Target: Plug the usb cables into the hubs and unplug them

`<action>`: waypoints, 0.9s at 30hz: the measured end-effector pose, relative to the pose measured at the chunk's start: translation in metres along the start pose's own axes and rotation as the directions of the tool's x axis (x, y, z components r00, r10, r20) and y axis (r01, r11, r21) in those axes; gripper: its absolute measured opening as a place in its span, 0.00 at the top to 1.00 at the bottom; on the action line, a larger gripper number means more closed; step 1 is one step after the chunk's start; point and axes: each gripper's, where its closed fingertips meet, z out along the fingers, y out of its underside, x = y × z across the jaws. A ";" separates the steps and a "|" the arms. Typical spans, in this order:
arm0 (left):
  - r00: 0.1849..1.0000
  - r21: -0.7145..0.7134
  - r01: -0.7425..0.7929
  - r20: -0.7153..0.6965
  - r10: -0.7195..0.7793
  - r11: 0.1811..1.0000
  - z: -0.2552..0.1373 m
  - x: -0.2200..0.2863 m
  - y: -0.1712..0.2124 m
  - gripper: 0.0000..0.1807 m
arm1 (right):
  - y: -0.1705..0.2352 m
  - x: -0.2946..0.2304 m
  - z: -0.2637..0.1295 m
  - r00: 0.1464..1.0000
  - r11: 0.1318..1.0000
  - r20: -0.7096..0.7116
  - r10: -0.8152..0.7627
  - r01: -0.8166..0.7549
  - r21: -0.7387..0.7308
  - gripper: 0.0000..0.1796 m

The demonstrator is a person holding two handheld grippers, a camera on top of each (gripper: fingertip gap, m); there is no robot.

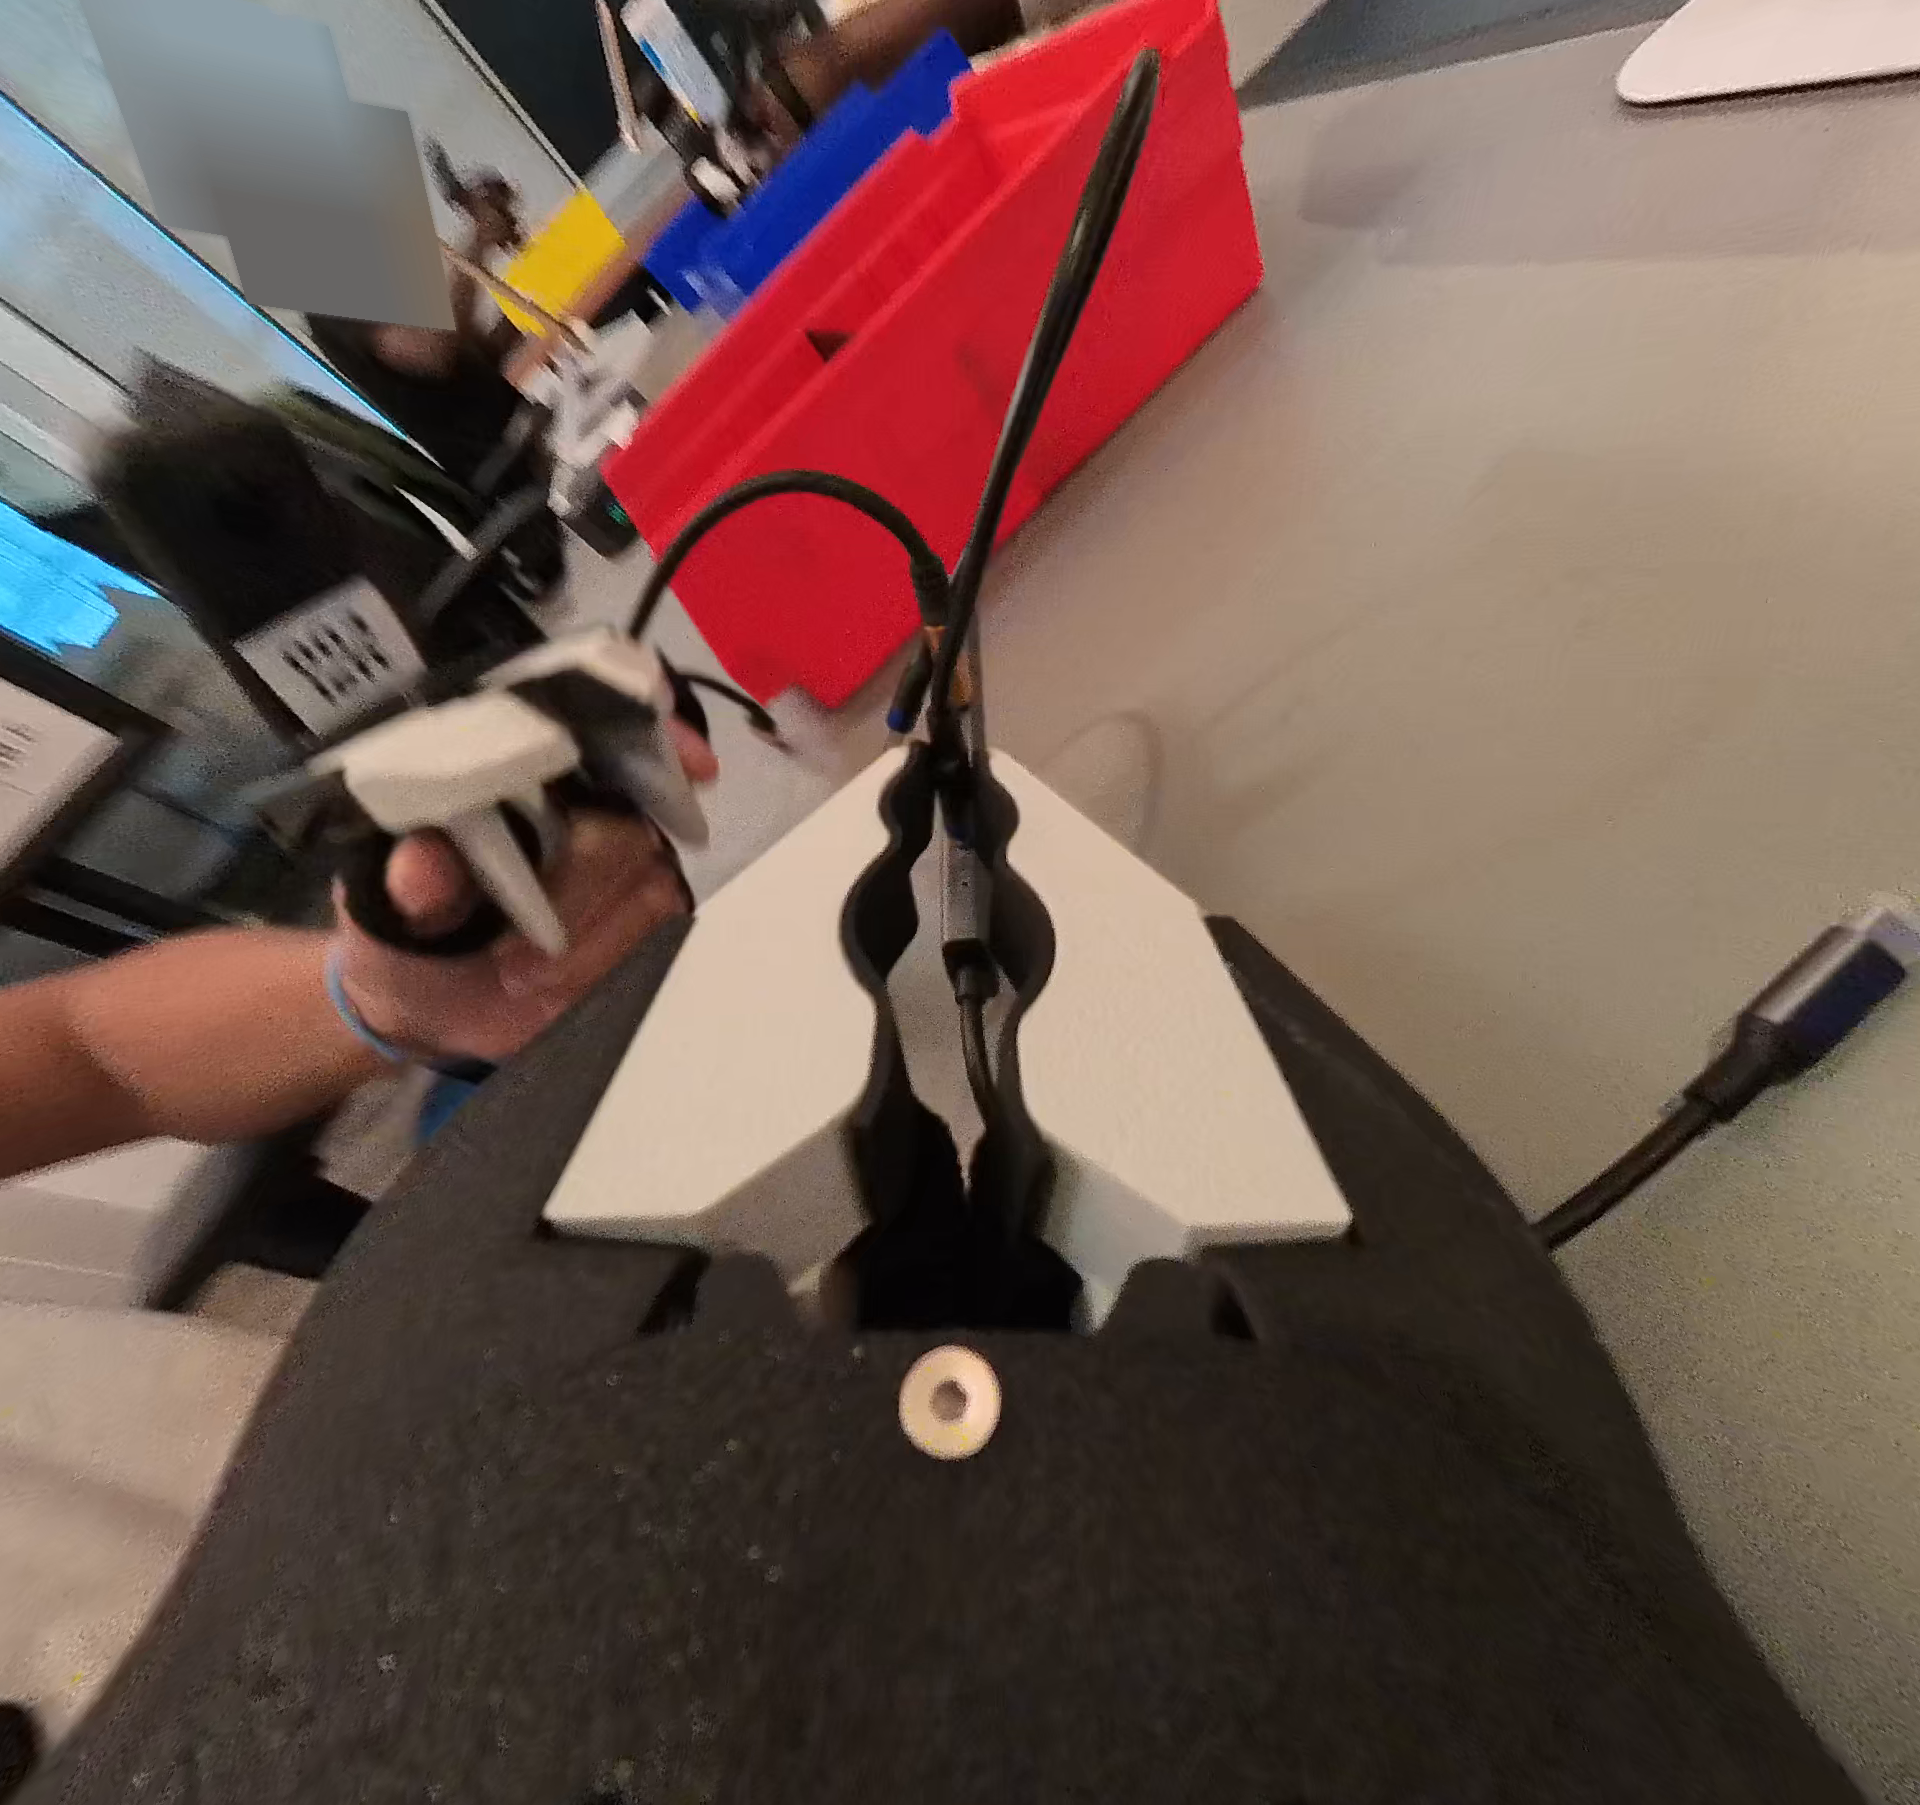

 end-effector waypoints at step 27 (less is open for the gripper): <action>0.899 -0.196 0.203 -0.351 -0.262 0.959 -0.014 0.023 0.006 0.95 | 0.021 -0.076 -0.025 0.964 0.981 0.216 -0.158 0.178 -0.077 0.95</action>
